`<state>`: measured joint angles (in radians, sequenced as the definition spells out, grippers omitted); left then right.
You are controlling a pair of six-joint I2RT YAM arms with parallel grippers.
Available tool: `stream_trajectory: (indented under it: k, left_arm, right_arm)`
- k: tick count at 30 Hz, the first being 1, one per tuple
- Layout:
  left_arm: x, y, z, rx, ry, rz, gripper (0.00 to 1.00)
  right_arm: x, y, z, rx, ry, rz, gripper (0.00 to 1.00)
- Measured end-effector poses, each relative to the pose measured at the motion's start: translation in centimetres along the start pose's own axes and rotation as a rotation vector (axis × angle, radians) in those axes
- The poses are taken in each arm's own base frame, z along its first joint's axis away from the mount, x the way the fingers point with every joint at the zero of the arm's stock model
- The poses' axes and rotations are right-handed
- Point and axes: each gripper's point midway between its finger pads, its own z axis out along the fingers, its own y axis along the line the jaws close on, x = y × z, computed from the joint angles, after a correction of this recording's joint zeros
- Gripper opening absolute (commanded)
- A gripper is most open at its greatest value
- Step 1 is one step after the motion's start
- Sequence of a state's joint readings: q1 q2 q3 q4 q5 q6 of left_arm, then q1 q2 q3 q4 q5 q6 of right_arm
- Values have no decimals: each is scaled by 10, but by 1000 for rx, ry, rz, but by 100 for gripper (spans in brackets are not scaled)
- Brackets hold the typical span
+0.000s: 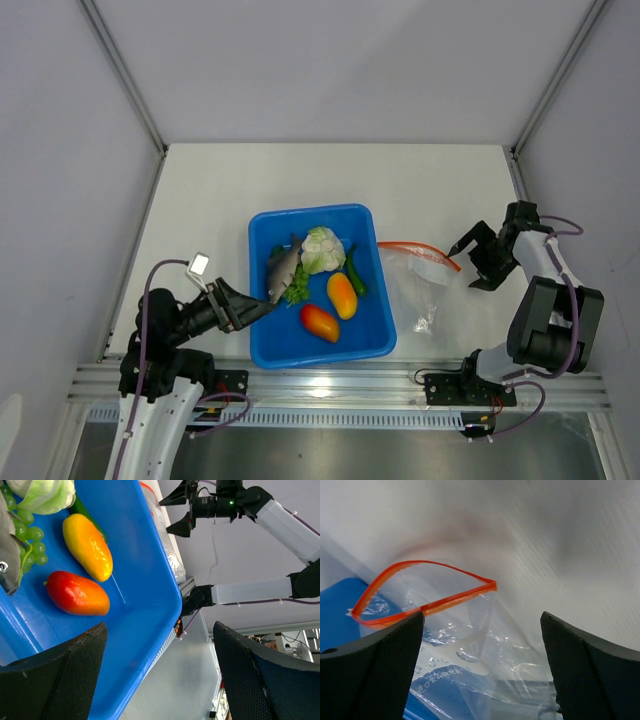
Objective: Place the food in the zip-top bag and seal the zipper
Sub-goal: Pick up the zipper food storage bag at the center of the board.
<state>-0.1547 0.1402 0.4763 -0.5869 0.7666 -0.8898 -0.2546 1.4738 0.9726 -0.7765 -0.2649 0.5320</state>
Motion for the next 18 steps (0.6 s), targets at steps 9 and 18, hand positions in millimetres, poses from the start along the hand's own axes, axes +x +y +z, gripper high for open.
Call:
stream_trajectory:
  k: [9,18]
  left_arm:
    - [2,4,2,-8,12,-13,88]
    - [2,4,2,-8,12,-12,88]
  right_arm:
    - [-7,40,11,-245,23,-14,99]
    - [-5,49,29,-323,87,18,94]
